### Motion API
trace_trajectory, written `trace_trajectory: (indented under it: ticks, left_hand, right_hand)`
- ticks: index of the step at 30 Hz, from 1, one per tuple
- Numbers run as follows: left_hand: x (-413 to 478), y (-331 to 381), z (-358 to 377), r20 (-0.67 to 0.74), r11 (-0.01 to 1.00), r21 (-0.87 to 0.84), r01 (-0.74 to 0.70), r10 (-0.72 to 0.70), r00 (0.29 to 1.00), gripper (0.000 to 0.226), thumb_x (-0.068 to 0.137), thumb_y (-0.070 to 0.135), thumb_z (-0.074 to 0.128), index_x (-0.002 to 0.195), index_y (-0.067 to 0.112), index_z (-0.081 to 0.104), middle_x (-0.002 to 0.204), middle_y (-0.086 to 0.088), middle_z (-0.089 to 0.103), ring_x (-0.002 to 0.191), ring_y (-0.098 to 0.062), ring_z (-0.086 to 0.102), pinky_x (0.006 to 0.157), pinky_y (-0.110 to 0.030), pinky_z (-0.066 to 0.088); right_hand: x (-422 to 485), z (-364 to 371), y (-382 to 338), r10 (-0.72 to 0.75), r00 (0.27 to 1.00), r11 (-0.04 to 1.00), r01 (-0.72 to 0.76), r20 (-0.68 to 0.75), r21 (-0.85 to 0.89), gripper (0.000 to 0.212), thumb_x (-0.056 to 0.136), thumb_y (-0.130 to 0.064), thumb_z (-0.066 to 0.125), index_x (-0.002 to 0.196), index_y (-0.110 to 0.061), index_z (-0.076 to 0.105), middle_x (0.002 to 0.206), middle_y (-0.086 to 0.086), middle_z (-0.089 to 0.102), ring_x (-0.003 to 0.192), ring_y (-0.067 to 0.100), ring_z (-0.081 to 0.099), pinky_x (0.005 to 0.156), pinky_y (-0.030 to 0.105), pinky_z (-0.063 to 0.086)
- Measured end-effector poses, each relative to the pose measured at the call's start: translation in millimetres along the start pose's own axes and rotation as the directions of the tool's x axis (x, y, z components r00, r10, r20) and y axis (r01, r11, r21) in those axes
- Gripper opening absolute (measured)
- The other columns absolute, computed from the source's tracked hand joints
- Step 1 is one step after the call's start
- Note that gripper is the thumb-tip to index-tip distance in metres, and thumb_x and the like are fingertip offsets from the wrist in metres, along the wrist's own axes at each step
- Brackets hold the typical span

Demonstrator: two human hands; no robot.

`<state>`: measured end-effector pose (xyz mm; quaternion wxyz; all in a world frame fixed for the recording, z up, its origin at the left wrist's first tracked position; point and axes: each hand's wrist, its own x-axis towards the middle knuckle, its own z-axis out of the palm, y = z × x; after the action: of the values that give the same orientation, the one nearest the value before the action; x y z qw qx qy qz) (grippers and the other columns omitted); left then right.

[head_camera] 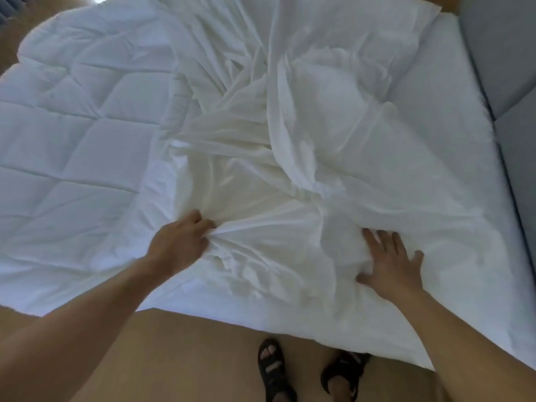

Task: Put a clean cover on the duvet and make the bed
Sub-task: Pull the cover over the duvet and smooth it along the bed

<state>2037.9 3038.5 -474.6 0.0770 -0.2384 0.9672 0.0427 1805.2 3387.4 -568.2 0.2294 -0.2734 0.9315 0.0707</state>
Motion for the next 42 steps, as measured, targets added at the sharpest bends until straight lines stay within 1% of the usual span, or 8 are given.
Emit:
trace_trajectory:
  ticks: [4,11,15,20,26,33,38,42]
  left_hand:
    - [-29.4,-55.7,6.2,0.152,0.95,0.168,0.262,-0.288,0.945,0.031,0.089,0.019,0.058,0.12,0.018,0.064,0.112,-0.01,0.057,0.095,-0.04,0.063,0.076,-0.044,0.053]
    - [-25.0,49.0,41.4,-0.309,0.99,0.053,-0.128,0.138,0.941,0.06,0.074,0.041,0.057,0.127,0.013,0.055,0.126,-0.01,0.056,0.113,-0.033,0.049,0.093,-0.049,0.04]
    - [-36.0,66.6,77.6,-0.046,0.905,0.304,-0.296,0.325,0.945,0.075,0.063,0.048,0.073,0.129,0.019,0.053,0.123,-0.009,0.057,0.108,-0.035,0.053,0.087,-0.055,0.045]
    - [-27.0,51.4,82.9,0.096,0.869,0.368,-0.332,0.32,0.943,0.032,0.052,0.008,0.076,0.083,0.014,0.069,0.07,-0.004,0.064,0.055,-0.027,0.06,0.044,-0.031,0.046]
    - [-28.7,56.0,48.0,0.074,0.943,0.192,-0.273,0.263,0.962,0.049,0.097,0.044,0.023,0.103,0.021,0.067,0.076,0.003,0.067,0.065,-0.025,0.067,0.048,-0.026,0.034]
    - [-23.9,89.4,23.8,-0.017,0.907,0.181,-0.379,0.389,0.921,0.035,0.084,0.042,0.054,0.111,0.023,0.065,0.073,0.004,0.064,0.063,-0.022,0.064,0.049,-0.026,0.034]
    - [-54.9,59.4,71.7,-0.201,0.983,0.146,-0.109,0.137,0.97,0.068,0.054,0.018,0.079,0.118,0.015,0.055,0.086,-0.004,0.064,0.078,-0.029,0.059,0.077,-0.038,0.038]
    - [-84.4,68.0,86.0,-0.239,0.824,-0.361,0.436,-0.534,0.811,0.085,0.047,0.03,0.096,0.119,0.007,0.055,0.115,-0.014,0.057,0.111,-0.033,0.045,0.099,-0.043,0.03]
  right_hand:
    - [-15.6,5.0,6.9,0.078,0.995,0.996,-0.075,0.066,-0.051,0.121,0.077,-0.068,0.063,0.154,-0.027,-0.021,0.165,0.003,-0.002,0.151,0.024,0.003,0.112,0.063,0.021]
    - [-28.5,43.6,-48.8,-0.258,0.929,0.964,0.265,-0.265,-0.01,0.137,0.058,-0.066,0.078,0.157,-0.019,-0.005,0.163,0.012,0.013,0.148,0.029,0.011,0.11,0.06,0.012]
    - [-19.0,44.0,-47.3,-0.013,0.997,0.999,0.009,-0.081,-0.045,0.136,0.071,-0.073,0.064,0.147,-0.02,-0.035,0.161,0.015,-0.017,0.15,0.031,-0.012,0.11,0.066,-0.003]
    - [4.3,46.4,-38.1,-0.171,0.942,0.98,0.133,-0.289,-0.147,0.068,0.045,-0.021,0.094,0.103,-0.002,0.064,0.087,0.015,0.064,0.082,0.033,0.064,0.087,0.055,0.045]
    - [9.9,-10.8,17.5,-0.36,0.79,0.918,0.394,-0.497,-0.038,0.043,0.039,0.003,0.09,0.072,-0.002,0.064,0.055,0.016,0.061,0.043,0.034,0.06,0.048,0.037,0.05]
    - [14.0,-88.4,71.7,-0.245,0.742,0.967,0.236,-0.624,-0.099,0.011,0.069,-0.021,0.059,0.065,-0.011,0.061,0.059,0.01,0.059,0.056,0.032,0.061,0.066,0.036,0.032]
    - [-0.2,-10.9,35.1,-0.025,0.975,0.991,-0.004,-0.22,-0.133,0.075,0.08,-0.041,0.069,0.147,-0.025,0.04,0.127,0.007,0.055,0.121,0.028,0.047,0.1,0.046,0.03]
    - [-38.3,35.6,-9.6,-0.323,0.859,0.938,0.348,-0.398,-0.012,0.1,0.062,-0.03,0.086,0.148,-0.016,0.036,0.146,0.013,0.043,0.137,0.033,0.036,0.107,0.057,0.03]
